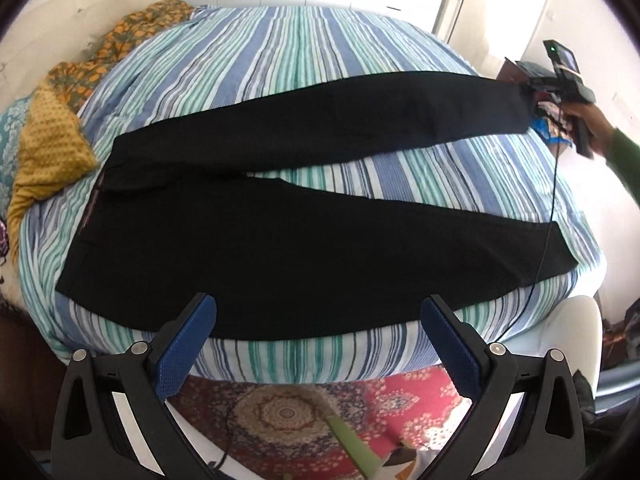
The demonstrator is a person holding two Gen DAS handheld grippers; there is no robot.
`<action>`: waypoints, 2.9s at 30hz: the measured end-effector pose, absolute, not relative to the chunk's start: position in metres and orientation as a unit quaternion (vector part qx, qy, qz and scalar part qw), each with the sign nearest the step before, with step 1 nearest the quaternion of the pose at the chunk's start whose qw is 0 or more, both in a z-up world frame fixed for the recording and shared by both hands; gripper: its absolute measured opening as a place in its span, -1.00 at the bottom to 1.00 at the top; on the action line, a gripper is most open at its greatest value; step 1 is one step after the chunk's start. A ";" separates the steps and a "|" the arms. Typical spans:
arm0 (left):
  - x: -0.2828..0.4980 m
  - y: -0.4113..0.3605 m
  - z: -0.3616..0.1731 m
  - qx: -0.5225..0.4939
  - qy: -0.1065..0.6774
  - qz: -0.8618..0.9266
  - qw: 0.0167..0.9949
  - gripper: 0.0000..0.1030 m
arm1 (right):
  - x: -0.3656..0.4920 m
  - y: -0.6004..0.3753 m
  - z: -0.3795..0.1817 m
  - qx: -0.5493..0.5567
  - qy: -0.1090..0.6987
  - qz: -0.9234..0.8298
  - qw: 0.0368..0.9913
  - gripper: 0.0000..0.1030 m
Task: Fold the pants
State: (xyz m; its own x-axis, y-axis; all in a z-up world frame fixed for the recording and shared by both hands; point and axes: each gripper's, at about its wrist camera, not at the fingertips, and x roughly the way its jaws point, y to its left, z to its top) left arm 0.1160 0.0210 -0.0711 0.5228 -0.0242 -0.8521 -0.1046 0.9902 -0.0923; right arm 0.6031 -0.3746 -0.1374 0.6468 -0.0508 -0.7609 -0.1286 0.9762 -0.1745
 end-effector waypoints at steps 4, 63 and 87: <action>0.124 0.017 -0.077 -0.059 0.482 0.023 0.874 0.99 | 0.672 -0.446 -0.150 -0.057 0.435 -0.076 0.895 0.47; 0.333 0.225 -0.234 -0.065 0.479 0.250 0.839 0.98 | 0.639 -0.357 -0.312 0.061 0.540 0.038 0.839 0.55; 0.172 0.067 -0.219 -0.096 0.504 0.073 0.855 0.98 | 0.321 -0.128 -0.284 0.031 0.552 0.353 0.754 0.66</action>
State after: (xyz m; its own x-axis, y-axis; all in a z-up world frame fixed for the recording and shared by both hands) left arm 0.1723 0.0675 -0.2194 0.4806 0.0285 -0.8765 -0.2222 0.9708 -0.0903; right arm 0.3215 -0.1282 -0.2836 0.1403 0.5671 -0.8116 -0.4992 0.7484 0.4367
